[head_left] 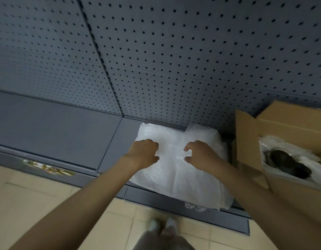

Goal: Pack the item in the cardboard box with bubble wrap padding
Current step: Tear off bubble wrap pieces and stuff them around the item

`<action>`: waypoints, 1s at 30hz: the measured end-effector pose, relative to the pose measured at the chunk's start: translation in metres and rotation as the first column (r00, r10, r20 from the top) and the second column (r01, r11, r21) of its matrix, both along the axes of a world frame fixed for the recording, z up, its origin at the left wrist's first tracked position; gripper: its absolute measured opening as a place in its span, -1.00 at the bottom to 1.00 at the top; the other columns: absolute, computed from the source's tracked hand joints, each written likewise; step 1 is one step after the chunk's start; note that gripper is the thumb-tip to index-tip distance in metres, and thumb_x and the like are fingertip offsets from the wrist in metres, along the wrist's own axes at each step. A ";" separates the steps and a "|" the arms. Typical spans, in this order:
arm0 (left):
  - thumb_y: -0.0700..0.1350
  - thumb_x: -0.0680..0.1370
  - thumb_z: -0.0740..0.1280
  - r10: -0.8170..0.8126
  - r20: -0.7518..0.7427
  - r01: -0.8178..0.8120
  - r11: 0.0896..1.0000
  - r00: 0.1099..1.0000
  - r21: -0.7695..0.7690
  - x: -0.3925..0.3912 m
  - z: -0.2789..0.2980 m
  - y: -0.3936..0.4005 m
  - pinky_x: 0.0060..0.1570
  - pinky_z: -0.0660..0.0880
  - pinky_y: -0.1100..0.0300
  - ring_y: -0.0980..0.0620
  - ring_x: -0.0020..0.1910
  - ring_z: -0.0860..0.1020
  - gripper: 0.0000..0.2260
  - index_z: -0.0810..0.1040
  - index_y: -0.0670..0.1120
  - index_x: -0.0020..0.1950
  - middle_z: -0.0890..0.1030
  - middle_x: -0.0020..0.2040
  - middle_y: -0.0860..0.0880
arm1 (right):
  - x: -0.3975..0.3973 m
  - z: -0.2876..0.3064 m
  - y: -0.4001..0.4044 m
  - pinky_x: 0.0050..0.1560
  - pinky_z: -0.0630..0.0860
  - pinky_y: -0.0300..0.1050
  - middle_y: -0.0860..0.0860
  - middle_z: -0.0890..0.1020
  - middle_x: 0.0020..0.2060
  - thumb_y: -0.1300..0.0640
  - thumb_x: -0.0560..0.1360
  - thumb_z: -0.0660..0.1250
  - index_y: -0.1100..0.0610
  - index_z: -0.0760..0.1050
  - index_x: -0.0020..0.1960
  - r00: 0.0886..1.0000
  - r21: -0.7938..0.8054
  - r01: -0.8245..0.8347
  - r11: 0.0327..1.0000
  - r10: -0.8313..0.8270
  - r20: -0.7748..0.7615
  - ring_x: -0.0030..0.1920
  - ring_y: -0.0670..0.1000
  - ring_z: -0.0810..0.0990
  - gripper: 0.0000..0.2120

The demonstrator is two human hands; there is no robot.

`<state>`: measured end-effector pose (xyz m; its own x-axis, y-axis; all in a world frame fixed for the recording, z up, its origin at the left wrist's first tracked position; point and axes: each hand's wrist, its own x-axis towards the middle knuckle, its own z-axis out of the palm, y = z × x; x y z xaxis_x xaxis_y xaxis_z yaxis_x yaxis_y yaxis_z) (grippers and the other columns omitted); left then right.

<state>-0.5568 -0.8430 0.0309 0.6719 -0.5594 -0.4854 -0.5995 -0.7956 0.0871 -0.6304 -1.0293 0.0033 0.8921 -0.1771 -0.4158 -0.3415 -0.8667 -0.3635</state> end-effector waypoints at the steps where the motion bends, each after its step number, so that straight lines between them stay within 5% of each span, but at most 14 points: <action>1: 0.05 0.62 0.21 -0.002 -0.006 0.002 1.000 1.000 0.002 0.001 -0.004 0.002 0.16 0.47 0.08 -0.09 0.24 0.52 -0.59 0.38 -0.06 0.43 0.48 0.34 -0.09 | 0.002 -0.006 -0.001 0.24 0.47 -0.07 0.09 0.51 0.24 0.04 0.50 0.37 0.09 0.48 0.26 1.000 -0.006 0.016 1.000 -0.016 -0.007 0.25 0.10 0.48 -0.64; 11: 0.05 0.63 0.17 -0.188 -0.026 0.189 0.982 0.982 0.028 0.052 -0.036 -0.002 0.16 0.49 0.03 -0.12 0.20 0.53 -0.63 0.41 -0.11 0.37 0.50 0.27 -0.12 | 0.020 -0.041 -0.010 0.13 0.45 -0.17 0.08 0.61 0.13 0.13 0.50 0.35 0.12 0.57 0.15 0.968 0.021 0.249 0.968 -0.250 0.017 0.15 0.06 0.55 -0.77; 18: 0.04 0.62 0.21 -0.270 -0.083 0.270 0.963 0.959 -0.013 0.079 -0.056 -0.015 0.14 0.50 0.02 -0.11 0.14 0.55 -0.65 0.46 -0.14 0.30 0.55 0.18 -0.13 | 0.019 -0.053 -0.019 0.11 0.52 -0.02 0.23 0.47 0.17 0.17 0.45 0.36 0.22 0.50 0.14 0.833 -0.242 0.549 0.800 -0.547 0.078 0.17 0.24 0.47 -0.72; 21: 0.03 0.61 0.22 -0.273 -0.113 0.273 0.962 0.955 -0.013 0.082 -0.060 -0.026 0.14 0.50 0.02 -0.11 0.14 0.55 -0.65 0.46 -0.14 0.30 0.55 0.19 -0.13 | 0.024 -0.059 -0.025 0.25 0.47 0.02 0.26 0.28 0.39 0.09 0.45 0.40 0.21 0.21 0.43 0.680 -0.128 0.713 0.689 -0.724 -0.110 0.35 0.25 0.35 -0.35; 24: 0.00 0.60 0.23 -0.270 -0.131 0.268 0.963 0.954 -0.035 0.083 -0.062 -0.036 0.15 0.49 0.02 -0.11 0.15 0.54 -0.65 0.45 -0.14 0.33 0.54 0.21 -0.13 | 0.030 -0.060 -0.026 0.17 0.43 -0.11 0.20 0.25 0.47 0.07 0.47 0.41 0.20 -0.14 0.56 0.605 0.057 0.788 0.613 -0.754 -0.256 0.39 0.20 0.36 -0.08; 30: -0.04 0.58 0.26 -0.264 -0.139 0.251 0.963 0.955 -0.103 0.077 -0.066 -0.051 0.19 0.45 0.04 -0.10 0.25 0.48 -0.54 0.30 -0.10 0.46 0.46 0.32 -0.12 | 0.027 -0.061 -0.021 -0.05 0.36 -0.19 0.07 0.38 0.09 0.32 0.40 0.46 0.08 0.06 0.46 0.612 0.301 0.777 0.553 -0.775 -0.155 0.00 0.02 0.40 -0.20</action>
<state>-0.4795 -0.8941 -0.0352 0.4232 -0.7462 -0.5138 -0.7579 -0.6023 0.2505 -0.6031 -1.0499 -0.0580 0.4703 -0.6628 -0.5827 -0.8284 -0.1039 -0.5504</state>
